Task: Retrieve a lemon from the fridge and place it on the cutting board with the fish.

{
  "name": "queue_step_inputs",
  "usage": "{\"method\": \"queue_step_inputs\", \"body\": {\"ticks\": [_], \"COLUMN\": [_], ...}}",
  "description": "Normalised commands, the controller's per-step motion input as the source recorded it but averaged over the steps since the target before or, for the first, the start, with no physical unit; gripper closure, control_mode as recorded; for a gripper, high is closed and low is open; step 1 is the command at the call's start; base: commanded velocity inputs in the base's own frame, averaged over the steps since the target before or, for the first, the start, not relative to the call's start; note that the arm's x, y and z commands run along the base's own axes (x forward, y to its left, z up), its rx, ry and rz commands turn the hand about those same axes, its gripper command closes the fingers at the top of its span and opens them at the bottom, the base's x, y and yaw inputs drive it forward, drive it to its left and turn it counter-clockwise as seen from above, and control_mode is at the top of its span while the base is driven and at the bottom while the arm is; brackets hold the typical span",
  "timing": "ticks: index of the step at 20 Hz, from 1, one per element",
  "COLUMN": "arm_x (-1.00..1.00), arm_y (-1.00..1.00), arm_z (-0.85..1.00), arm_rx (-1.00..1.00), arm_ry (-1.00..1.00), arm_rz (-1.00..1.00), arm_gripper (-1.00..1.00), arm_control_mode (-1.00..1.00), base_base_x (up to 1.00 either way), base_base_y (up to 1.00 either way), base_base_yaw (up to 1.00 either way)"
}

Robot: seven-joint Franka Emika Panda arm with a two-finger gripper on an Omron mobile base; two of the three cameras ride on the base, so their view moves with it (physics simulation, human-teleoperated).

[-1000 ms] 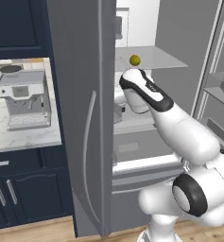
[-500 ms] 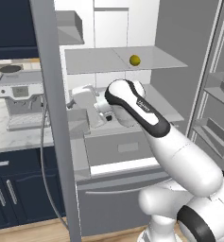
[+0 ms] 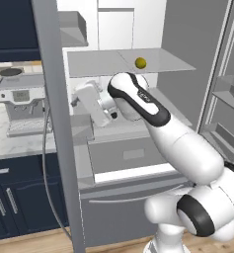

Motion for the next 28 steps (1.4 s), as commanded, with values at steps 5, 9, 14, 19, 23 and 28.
{"method": "queue_step_inputs", "body": {"ticks": [5,9,14,19,23,28], "arm_x": [0.08,-0.05,-0.05,-0.04,-0.44,-0.89], "arm_y": [-0.86,-0.9,-0.94,-0.94,-0.8,-0.26], "arm_z": [0.0,-0.02,-0.11,-0.19,-0.4,-0.04], "arm_rx": [-0.03,-0.3,-0.52,-0.67,-0.64,-0.31], "arm_ry": [0.08,-0.01,-0.06,0.0,0.0,-0.06], "arm_rz": [0.0,0.0,0.0,-0.01,-0.03,-0.02], "arm_gripper": [-1.0,-1.0,-1.0,-1.0,-1.0,-1.0], "arm_control_mode": [-1.0,-1.0,-1.0,-1.0,-1.0,-1.0], "base_base_x": [0.0,0.0,0.0,0.0,0.0,0.0], "base_base_y": [0.0,0.0,0.0,0.0,0.0,0.0], "base_base_yaw": [0.0,0.0,0.0,0.0,0.0,0.0]}}
